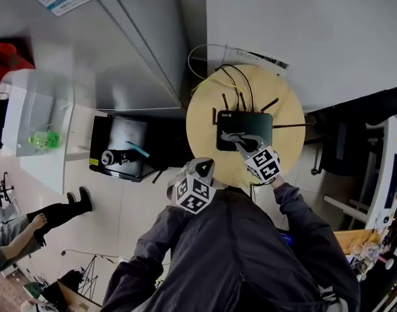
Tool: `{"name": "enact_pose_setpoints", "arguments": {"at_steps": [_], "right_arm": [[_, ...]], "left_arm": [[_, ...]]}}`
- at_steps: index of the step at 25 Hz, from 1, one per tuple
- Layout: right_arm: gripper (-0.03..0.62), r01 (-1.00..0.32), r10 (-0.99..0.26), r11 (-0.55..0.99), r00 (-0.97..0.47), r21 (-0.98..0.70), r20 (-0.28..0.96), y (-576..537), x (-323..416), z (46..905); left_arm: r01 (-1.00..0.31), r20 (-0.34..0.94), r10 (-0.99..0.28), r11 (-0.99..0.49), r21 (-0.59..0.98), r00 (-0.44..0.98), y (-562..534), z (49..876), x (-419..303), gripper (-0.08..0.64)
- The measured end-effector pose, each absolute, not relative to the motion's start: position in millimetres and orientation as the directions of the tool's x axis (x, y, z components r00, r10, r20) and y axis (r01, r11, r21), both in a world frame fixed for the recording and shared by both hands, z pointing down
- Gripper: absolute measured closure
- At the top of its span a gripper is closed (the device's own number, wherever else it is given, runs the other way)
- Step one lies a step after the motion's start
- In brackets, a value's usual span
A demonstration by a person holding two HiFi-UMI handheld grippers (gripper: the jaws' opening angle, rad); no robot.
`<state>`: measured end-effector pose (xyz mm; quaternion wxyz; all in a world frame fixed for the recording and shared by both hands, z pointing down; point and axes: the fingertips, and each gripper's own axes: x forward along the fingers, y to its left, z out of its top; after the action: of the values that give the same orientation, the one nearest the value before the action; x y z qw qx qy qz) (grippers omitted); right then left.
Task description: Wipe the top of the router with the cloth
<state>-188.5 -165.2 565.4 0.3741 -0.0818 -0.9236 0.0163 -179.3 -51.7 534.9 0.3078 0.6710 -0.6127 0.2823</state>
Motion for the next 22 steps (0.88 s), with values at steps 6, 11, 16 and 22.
{"name": "enact_pose_setpoints", "arguments": {"at_steps": [6,11,16,22], "right_arm": [[0.558,0.12,0.123,0.991,-0.67,-0.057,0.732,-169,-223,583],[0.558,0.09,0.101,0.994,-0.634,-0.056,0.767,-178,-229,598],[0.558,0.121,0.104,0.992,-0.615,-0.037,0.781,-187,-244,613],[0.558,0.18,0.112,0.984,-0.609,-0.001,0.785,-193,-275,631]], "left_arm": [[-0.99,0.74,-0.658,-0.093,0.106,0.141,-54,550,-209,0.56],[-0.982,0.737,-0.649,-0.12,0.146,0.189,-65,566,-212,0.56],[-0.979,0.742,-0.639,-0.132,0.154,0.203,-80,585,-212,0.56],[-0.978,0.767,-0.608,-0.142,0.15,0.206,-84,608,-217,0.56]]}}
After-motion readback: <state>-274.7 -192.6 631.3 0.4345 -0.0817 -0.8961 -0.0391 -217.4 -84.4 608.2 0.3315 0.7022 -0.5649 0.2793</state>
